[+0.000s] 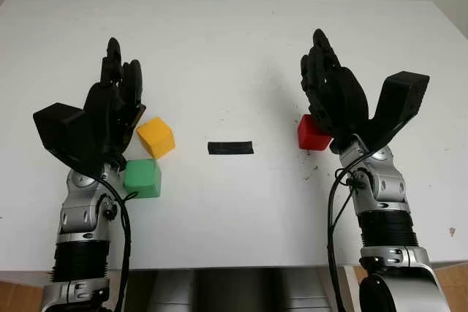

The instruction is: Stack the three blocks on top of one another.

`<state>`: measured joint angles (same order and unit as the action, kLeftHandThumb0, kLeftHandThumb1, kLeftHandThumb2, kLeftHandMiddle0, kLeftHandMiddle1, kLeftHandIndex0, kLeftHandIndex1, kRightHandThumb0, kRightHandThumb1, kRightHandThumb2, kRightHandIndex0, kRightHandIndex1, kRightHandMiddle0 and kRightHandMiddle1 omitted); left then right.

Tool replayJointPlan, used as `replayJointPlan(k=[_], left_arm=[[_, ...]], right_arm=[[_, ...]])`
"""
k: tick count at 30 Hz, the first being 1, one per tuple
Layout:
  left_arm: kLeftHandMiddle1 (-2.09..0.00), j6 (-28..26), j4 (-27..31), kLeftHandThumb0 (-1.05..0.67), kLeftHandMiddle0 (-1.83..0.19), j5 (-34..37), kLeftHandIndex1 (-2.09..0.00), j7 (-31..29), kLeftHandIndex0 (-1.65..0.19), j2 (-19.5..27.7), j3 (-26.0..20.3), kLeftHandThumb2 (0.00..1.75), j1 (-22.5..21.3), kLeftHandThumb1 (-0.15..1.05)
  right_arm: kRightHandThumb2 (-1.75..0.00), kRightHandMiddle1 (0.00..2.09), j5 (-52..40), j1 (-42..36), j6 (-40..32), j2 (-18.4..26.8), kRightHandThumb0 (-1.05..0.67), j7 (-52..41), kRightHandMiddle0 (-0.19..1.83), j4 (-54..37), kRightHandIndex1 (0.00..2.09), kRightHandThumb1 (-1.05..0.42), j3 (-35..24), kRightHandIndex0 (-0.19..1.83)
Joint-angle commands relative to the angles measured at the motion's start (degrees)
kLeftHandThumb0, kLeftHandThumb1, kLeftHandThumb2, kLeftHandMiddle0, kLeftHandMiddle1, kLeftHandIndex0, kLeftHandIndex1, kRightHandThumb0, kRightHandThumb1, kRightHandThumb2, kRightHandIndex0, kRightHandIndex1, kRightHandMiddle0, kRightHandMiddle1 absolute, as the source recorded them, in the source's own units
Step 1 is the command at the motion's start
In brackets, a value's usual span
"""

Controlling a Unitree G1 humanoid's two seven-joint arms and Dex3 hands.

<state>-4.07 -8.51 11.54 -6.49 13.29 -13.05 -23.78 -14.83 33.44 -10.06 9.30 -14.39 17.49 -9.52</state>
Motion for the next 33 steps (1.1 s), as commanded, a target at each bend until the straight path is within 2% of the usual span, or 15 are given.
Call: replayJointPlan(k=[1, 15, 19, 23, 28, 33], left_arm=[[-0.05, 0.0, 1.4, -0.74, 0.19, -0.1, -0.05, 0.1, 0.18, 0.2, -0.1, 0.52, 0.0, 1.05], [-0.05, 0.9, 0.4, -0.73, 0.18, -0.4, -0.05, -0.2, 0.18, -0.2, 0.3, 0.52, -0.3, 1.05], [-0.05, 0.6, 0.7, -0.73, 0.18, -0.1, -0.05, 0.2, 0.18, -0.3, -0.2, 0.53, -0.2, 1.05], [-0.05, 0.4, 0.8, -0.74, 0.18, 0.1, -0.05, 0.3, 0.18, -0.1, -0.4, 0.52, -0.1, 1.05], [-0.05, 0.7, 0.7, -0.74, 0.19, 0.0, -0.05, -0.3, 0.19, 0.3, -0.3, 0.53, 0.0, 1.05], [-0.05, 0.6, 0.7, -0.74, 0.19, 0.1, -0.05, -0.4, 0.19, 0.3, -0.5, 0.53, -0.1, 1.05]], right_arm=[[-0.62, 0.0, -0.3, -0.2, 0.3, 0.0, -0.71, -0.1, -0.19, -0.9, 0.0, -1.05, 0.0, -0.19], [-0.64, 0.0, 0.8, 0.2, 1.0, 2.1, -0.71, -0.6, -0.19, -2.1, 0.0, -1.05, -0.3, -0.19], [-0.63, 0.01, 4.0, 1.4, 6.1, 6.5, -0.69, -5.3, -0.18, -2.3, 0.0, -1.05, 1.4, -0.19], [-0.39, 0.07, 9.0, 2.7, 8.2, 12.2, -0.76, -8.5, -0.08, -4.1, 0.06, -1.05, 3.8, -0.1], [-0.2, 0.07, 12.3, 3.7, 11.1, 18.6, -0.77, -13.5, -0.07, -4.7, 0.06, -1.05, 5.1, -0.09], [-0.06, 0.07, 16.7, 4.4, 8.9, 24.7, -0.75, -17.7, -0.04, -6.7, 0.06, -0.99, 7.1, -0.08]])
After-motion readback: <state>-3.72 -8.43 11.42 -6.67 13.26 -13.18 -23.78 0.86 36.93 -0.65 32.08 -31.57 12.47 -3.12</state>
